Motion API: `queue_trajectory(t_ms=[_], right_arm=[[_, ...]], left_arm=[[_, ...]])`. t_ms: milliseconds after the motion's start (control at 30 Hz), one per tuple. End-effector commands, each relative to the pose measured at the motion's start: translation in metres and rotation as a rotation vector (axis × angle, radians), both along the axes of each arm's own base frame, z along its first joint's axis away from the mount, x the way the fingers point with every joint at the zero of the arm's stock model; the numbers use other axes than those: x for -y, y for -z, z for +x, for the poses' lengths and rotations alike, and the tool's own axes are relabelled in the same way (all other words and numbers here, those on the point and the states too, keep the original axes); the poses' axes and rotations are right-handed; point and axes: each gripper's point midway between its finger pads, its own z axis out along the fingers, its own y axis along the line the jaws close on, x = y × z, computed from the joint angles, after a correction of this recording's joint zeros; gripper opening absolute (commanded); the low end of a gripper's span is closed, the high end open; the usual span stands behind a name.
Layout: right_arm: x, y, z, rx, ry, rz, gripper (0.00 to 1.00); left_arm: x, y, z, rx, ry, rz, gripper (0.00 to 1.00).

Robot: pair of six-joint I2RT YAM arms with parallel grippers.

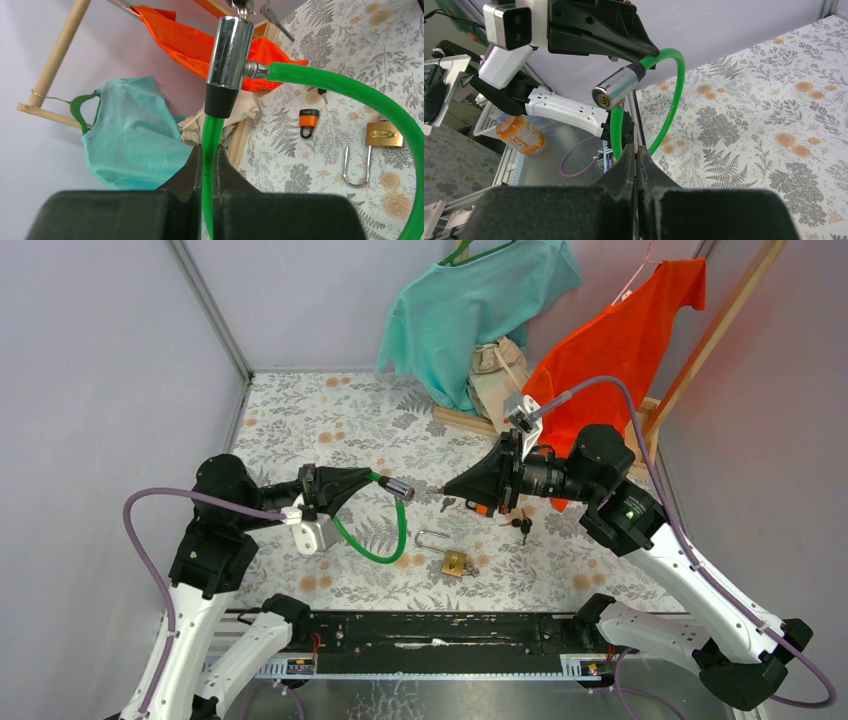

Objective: Unlock with the key

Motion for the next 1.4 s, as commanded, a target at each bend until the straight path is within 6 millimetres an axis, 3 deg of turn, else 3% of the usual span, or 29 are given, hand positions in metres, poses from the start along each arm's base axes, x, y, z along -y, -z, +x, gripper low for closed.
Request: queue_trajectory(t_ms=[0, 400, 867, 1367], right_arm=[[0.0, -0.042, -0.015, 0.063, -0.052, 0.107, 0.0], [0.001, -0.069, -0.025, 0.093, -0.104, 0.176, 0.0], [-0.006, -0.063, -0.009, 0.147, -0.067, 0.126, 0.0], [-0.017, -0.058, -0.003, 0.135, -0.064, 0.088, 0.0]], left_arm=[[-0.001, -0.047, -0.017, 0.186, 0.04, -0.05, 0.0], [-0.001, -0.045, -0.017, 0.173, 0.039, -0.052, 0.0], [0.0, -0.039, -0.001, 0.107, -0.002, -0.051, 0.0], [-0.001, -0.039, -0.001, 0.11, -0.009, -0.051, 0.0]])
